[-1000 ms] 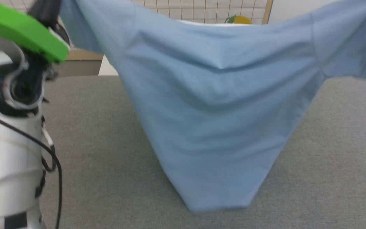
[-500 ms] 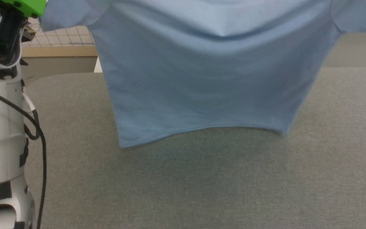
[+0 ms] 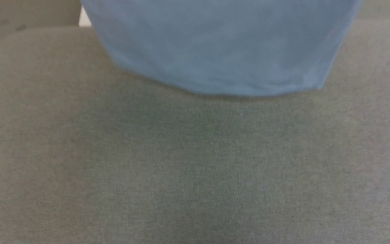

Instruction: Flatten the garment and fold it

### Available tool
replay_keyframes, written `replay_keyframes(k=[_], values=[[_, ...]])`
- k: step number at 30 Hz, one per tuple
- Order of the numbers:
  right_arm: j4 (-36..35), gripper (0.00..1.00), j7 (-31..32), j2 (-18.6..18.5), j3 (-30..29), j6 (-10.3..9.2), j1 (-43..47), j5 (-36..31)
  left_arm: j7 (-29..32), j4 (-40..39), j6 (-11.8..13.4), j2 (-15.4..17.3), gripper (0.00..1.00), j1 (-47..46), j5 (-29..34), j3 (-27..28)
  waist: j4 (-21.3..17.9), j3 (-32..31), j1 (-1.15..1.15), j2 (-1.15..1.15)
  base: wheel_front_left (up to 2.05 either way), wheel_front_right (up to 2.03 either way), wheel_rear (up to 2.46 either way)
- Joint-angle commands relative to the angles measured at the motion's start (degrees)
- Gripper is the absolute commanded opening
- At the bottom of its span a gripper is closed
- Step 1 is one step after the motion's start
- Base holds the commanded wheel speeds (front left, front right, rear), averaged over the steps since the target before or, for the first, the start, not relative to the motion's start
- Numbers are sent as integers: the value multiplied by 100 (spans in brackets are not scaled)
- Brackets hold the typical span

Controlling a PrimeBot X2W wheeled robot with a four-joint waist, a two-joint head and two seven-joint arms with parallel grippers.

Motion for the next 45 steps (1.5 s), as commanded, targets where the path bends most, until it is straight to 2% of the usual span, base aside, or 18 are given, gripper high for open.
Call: replay_keyframes(k=[1, 8, 12, 17, 21, 28, 36, 41, 45], values=[[113, 0, -163, 9, -72, -6, -355, -82, -102, 65, -73, 110, 0, -342, 166, -33, -55, 1049, 0, 21, 0, 0, 0], [921, 0, -967, 15, -71, -6, -1501, -98, -650, 448, -132, 228, 0, -1426, 411, -11, -74, 1691, 0, 21, 0, 0, 0], [1375, 0, -1379, 16, -107, -6, -1941, -105, -983, 924, -275, 305, 0, -1884, 455, -9, -83, 1887, 0, 21, 0, 0, 0], [1622, 0, -1586, 16, -116, -6, -1951, -126, -1263, 1394, -397, 302, 0, -1903, 373, 7, -31, 1900, 0, 21, 0, 0, 0], [1732, 0, -1650, 16, 119, -6, -1546, 66, -1522, 1738, -502, 223, 0, -1582, 250, -15, 48, 1719, 0, 21, 0, 0, 0], [1459, 0, -1653, 17, 415, -6, -28, 629, -1937, 2081, -642, -66, 0, -417, -98, -248, 252, 1010, 0, 21, 0, 0, 0], [813, 0, -1569, 17, 560, -6, 2501, 1446, -2367, 1876, -663, -356, 0, 1928, -723, -423, 419, -124, 0, 21, 0, 0, 0], [219, 0, -1351, 13, 694, -6, 4401, 1957, -2082, 1600, -664, -552, 0, 3713, -1171, -576, 509, -696, 0, 21, 0, 0, 0], [-133, 0, -1303, 15, 849, -6, 5636, 2234, -1986, 1377, -540, -680, 0, 4900, -1389, -571, 517, -966, 0, 21, 0, 0, 0]])
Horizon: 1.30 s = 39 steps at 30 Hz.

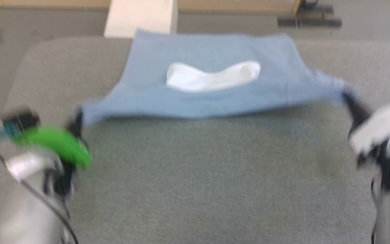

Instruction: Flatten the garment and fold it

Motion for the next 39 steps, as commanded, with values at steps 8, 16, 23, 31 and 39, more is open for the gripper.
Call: replay_keyframes(k=[8, 16, 23, 31, 39], values=[[-393, 0, -144, -58, 246, -6, 2212, -12, 285, -776, 426, -185, 0, 2308, -595, 130, 75, -898, 1, 21, 0, 0, 0], [-733, 0, 555, -186, 6, -6, 3231, -39, 1135, -1605, 945, 139, 0, 3471, -933, 207, -50, -1086, 1, 21, 0, 0, 0], [-1232, 0, 1466, -255, -96, -6, 3604, -166, 1824, -2415, 1591, 699, 0, 4020, -579, -26, -107, -1118, 1, 21, 0, 0, 0], [-1454, 0, 2455, -554, 489, -6, 3121, -770, 1728, -2933, 1733, 861, 0, 3903, -182, -182, -170, -979, 1, 21, 0, 0, 0], [-853, 0, 3537, -618, 1125, -6, 2637, -1590, 1525, -3078, 1633, 717, 0, 3770, -285, -111, -67, -762, 1, 21, 0, 0, 0]])
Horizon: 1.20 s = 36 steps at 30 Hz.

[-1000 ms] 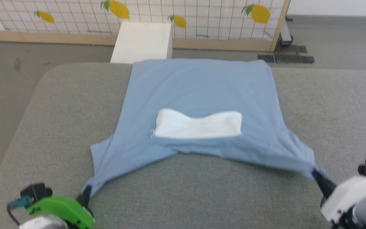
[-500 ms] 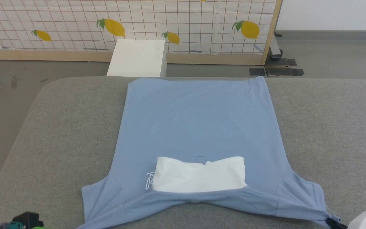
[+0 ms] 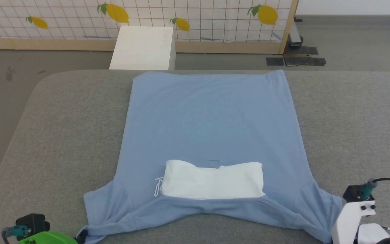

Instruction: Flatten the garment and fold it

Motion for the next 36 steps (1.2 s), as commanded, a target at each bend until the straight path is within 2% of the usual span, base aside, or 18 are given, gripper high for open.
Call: replay_keyframes(k=[1, 4, 5, 6, 7, 11, 17, 19, 24, 28, 31, 36], values=[[97, 0, 109, -16, 77, -8, -83, -144, -52, -24, -39, -19, 0, -117, -14, 14, 62, 69, 1, 21, 0, 0, 0], [301, 0, 211, -24, 195, -8, -112, -278, -152, -48, -117, -95, 0, -153, -117, 80, 99, 102, 1, 21, 0, 0, 0], [330, 21, 199, -11, 200, -8, -119, -268, -149, -38, -130, -90, 0, -161, -113, 69, 107, 103, 1, 21, 0, 0, 0], [372, 64, 222, -1, 198, -8, -113, -245, -171, -33, -140, -94, 0, -168, -111, 72, 109, 106, 1, 21, 0, 0, 0], [371, 100, 209, -2, 196, -8, -121, -231, -184, -29, -145, -103, 0, -170, -121, 78, 103, 105, 1, 21, 0, 0, 0], [196, 100, 81, -4, 53, -8, -174, -55, -210, -4, -141, -96, 0, -148, -111, 76, 58, 59, 1, 21, 0, 0, 0], [-593, 100, -240, 305, -691, -8, -357, 595, -185, -62, -57, -73, 0, -107, -58, 40, -23, -49, 1, 21, 0, 0, 0], [-910, 100, -492, 401, -970, -8, -475, 800, -177, -85, -36, -50, 0, -96, -26, 22, -47, -74, 1, 21, 0, 0, 0], [-1359, 100, -1588, 539, -1452, -8, -819, 1110, -206, -156, 37, 18, 0, -76, 122, -31, -92, -101, 1, 21, 0, 0, 0], [-1278, 100, -2536, 584, -1603, -8, -1027, 1134, -222, -230, 95, 110, 0, -82, 296, -100, -94, -69, 1, 21, 0, 0, 0], [-1087, 100, -3009, 598, -1588, -8, -1172, 1098, -240, -286, 90, 187, 0, -110, 427, -163, -86, 0, 1, 21, 0, 0, 0], [-614, 100, -3450, 607, -1590, -8, -1611, 818, -312, -450, -3, 318, 0, -182, 609, -244, -38, 271, 1, 21, 0, 0, 0]])
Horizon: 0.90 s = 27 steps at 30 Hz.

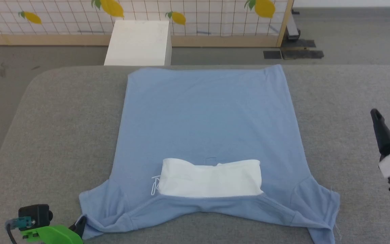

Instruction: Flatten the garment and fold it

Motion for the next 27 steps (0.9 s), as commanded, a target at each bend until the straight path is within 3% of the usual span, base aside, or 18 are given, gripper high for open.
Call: replay_keyframes(k=[1, 10, 12, 13, 20, 27], values=[[134, 100, -79, 14, -10, -6, -276, -132, -44, -78, -39, 90, 0, -125, 109, -11, 56, 247, 0, 21, 0, 0, 0], [744, 100, 235, -18, 1, -6, -2111, -1281, -207, -844, -300, 199, 0, -453, -25, 191, 434, 1742, 0, 21, 0, 0, 0], [1001, 100, 714, -148, 17, -6, -3491, -2024, -421, -1271, -538, 229, 0, -624, -159, 356, 749, 2826, 0, 21, 0, 0, 0], [1054, 100, 789, -179, 38, -6, -3701, -2164, -450, -1330, -575, 237, 0, -647, -169, 372, 797, 2986, 0, 21, 0, 0, 0], [1460, 100, 1463, -273, 37, -6, -4709, -2772, -514, -1646, -763, 272, 0, -707, -337, 453, 964, 3694, 0, 21, 0, 0, 0], [1707, 100, 2179, -394, 341, -6, -5215, -3148, -518, -2046, -736, 368, 0, -606, -385, 578, 994, 4109, 0, 21, 0, 0, 0]])
